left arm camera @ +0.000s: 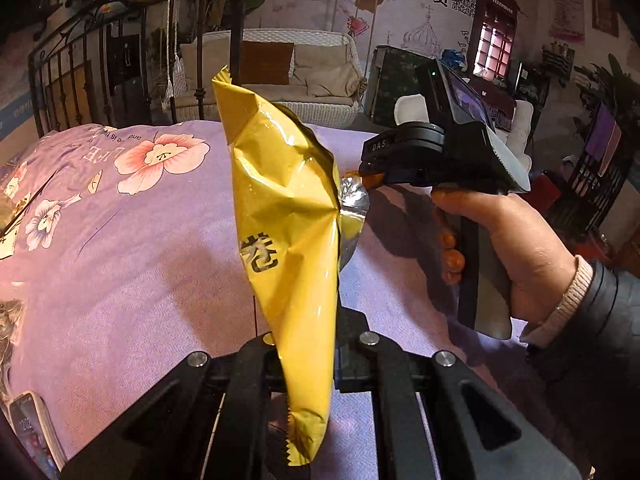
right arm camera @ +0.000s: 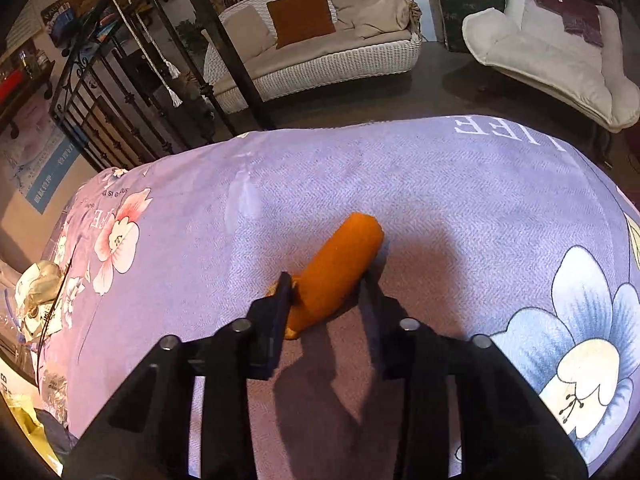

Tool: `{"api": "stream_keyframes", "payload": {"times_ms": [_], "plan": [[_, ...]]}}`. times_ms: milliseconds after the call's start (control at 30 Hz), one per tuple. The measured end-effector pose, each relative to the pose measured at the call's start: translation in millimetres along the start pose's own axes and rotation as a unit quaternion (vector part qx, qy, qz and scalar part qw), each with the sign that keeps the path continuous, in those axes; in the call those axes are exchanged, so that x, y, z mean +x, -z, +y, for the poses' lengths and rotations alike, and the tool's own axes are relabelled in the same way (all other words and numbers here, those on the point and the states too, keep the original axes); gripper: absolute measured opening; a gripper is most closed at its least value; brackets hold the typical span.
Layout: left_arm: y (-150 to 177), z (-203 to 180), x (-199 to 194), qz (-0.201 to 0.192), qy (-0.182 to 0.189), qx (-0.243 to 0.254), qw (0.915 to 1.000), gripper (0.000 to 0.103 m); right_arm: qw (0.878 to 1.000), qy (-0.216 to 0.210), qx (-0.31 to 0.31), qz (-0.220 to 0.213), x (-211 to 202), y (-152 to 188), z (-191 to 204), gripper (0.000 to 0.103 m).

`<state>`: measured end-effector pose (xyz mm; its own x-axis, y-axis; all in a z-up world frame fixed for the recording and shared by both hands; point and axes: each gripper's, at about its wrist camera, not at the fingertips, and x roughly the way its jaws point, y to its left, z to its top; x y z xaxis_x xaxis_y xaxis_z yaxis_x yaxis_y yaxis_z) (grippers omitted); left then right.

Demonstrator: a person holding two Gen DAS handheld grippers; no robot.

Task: Collect trash
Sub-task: 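Grasp the orange peel with the right tool, then drop the orange peel into the bin with right tool while left holds the chip bag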

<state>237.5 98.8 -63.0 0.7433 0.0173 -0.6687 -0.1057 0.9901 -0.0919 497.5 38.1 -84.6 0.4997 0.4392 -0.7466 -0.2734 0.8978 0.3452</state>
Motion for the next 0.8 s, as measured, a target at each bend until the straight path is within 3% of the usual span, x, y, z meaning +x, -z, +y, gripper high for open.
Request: {"api": "stream_keyframes", "payload": {"times_ms": [100,200,400,600,800], "plan": [[3,-5,-12,-0.013,0.005,0.0,0.9999,0.008,0.999,-0.024,0.028,-0.009,-17,7,-9,0.021],[9,-9,-23,-0.017,0.015,-0.002,0.9997,0.008,0.999,-0.022,0.011,-0.031,-42,19,-6,0.018],[17,-22,-54,-0.037,0.027,0.008,0.9989,0.008,0.997,-0.024,-0.024,-0.063,-106,59,-10,0.017],[27,-41,-78,-0.05,0.037,0.03,0.9976,0.008,0.996,-0.027,-0.022,-0.081,-167,98,-36,0.017],[36,-66,-89,-0.053,0.057,0.062,0.995,0.008,0.993,0.002,-0.019,-0.114,-225,137,-66,0.017]]}}
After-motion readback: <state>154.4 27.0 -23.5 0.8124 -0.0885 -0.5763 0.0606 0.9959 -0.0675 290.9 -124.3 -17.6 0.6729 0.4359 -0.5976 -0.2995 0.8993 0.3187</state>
